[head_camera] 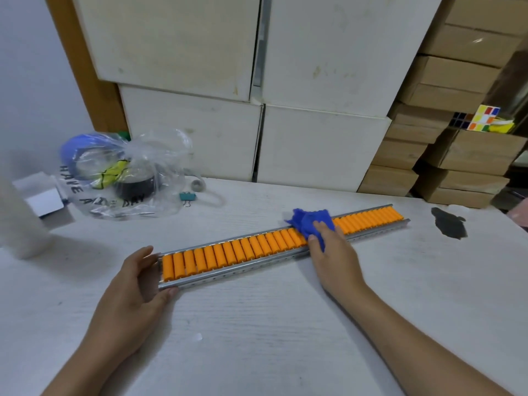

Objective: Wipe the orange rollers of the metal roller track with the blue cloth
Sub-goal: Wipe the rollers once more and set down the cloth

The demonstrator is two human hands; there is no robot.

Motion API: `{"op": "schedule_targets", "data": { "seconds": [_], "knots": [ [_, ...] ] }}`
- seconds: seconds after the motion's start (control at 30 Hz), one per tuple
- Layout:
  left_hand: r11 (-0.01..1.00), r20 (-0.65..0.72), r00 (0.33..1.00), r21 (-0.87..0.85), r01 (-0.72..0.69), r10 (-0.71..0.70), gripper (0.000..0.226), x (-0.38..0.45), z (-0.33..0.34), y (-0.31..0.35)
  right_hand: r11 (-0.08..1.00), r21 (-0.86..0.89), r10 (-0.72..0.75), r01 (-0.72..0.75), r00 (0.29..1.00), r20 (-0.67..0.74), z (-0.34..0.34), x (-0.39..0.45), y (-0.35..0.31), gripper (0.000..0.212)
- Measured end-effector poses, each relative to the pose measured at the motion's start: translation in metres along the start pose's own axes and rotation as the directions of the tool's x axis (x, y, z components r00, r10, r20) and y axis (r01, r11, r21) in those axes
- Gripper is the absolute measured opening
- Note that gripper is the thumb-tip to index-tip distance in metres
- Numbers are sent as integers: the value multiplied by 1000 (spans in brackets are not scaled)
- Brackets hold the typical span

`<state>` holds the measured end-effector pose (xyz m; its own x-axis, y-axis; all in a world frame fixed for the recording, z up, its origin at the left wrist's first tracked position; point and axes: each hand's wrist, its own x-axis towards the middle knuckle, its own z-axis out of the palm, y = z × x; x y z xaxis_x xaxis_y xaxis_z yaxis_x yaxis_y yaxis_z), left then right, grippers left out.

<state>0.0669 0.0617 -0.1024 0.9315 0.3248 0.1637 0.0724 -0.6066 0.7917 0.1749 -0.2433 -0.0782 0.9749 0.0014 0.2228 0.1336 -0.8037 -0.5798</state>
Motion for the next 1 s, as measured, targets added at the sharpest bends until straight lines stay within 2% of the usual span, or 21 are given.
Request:
{"op": "schedule_targets", "data": {
  "seconds": [0.13,0.2,0.3,0.37,0.43,0.5,0.57,0.6,0.63,0.67,0.73,0.8,0.83,0.87,0.93,1.0],
  "knots": [
    [1000,-1,1000,-10,7,-7,78,1,-1,-1,981,18,-195,195,964,180,34,-34,-62,47],
    [1000,7,1000,-30,7,-7,80,1,1,-1,957,37,-289,288,931,224,48,-48,-92,47],
    [993,14,999,-112,32,-31,92,2,2,-1,910,105,-415,402,870,267,67,-66,-133,43],
    [978,35,996,-187,90,-85,106,2,1,1,897,173,-442,407,815,375,73,-71,-151,42],
    [965,35,993,-231,121,-116,116,3,0,1,904,290,-420,315,780,464,71,-69,-162,32],
    [965,15,994,-240,105,-105,119,4,3,-1,875,480,-333,70,806,490,61,-63,-167,18],
    [970,3,997,-230,76,-78,116,5,6,-5,730,643,-186,-232,838,513,47,-58,-165,18],
    [972,4,998,-227,64,-65,114,5,6,-6,651,689,-128,-319,848,514,39,-57,-162,18],
    [973,3,998,-224,61,-62,112,5,6,-7,626,709,-97,-324,870,483,31,-56,-158,18],
    [973,3,998,-220,64,-65,111,4,5,-8,682,693,-109,-234,904,413,22,-57,-152,18],
    [977,12,998,-203,68,-67,109,4,4,-8,830,549,-272,97,930,247,6,-67,-131,19],
    [984,16,999,-169,54,-52,107,3,3,-7,881,259,-445,395,878,174,-1,-82,-98,30],
    [987,17,999,-151,47,-45,105,3,2,-6,874,124,-485,469,855,182,-2,-91,-81,38],
    [990,20,999,-137,40,-37,102,2,1,-5,864,12,-494,504,841,219,-2,-100,-64,43],
    [992,27,999,-118,35,-32,99,3,0,-4,831,-108,-471,545,794,385,-6,-112,-43,57],
    [994,28,999,-101,32,-30,97,3,0,-3,854,-55,-384,517,698,604,-13,-118,-35,82]
  ]
}}
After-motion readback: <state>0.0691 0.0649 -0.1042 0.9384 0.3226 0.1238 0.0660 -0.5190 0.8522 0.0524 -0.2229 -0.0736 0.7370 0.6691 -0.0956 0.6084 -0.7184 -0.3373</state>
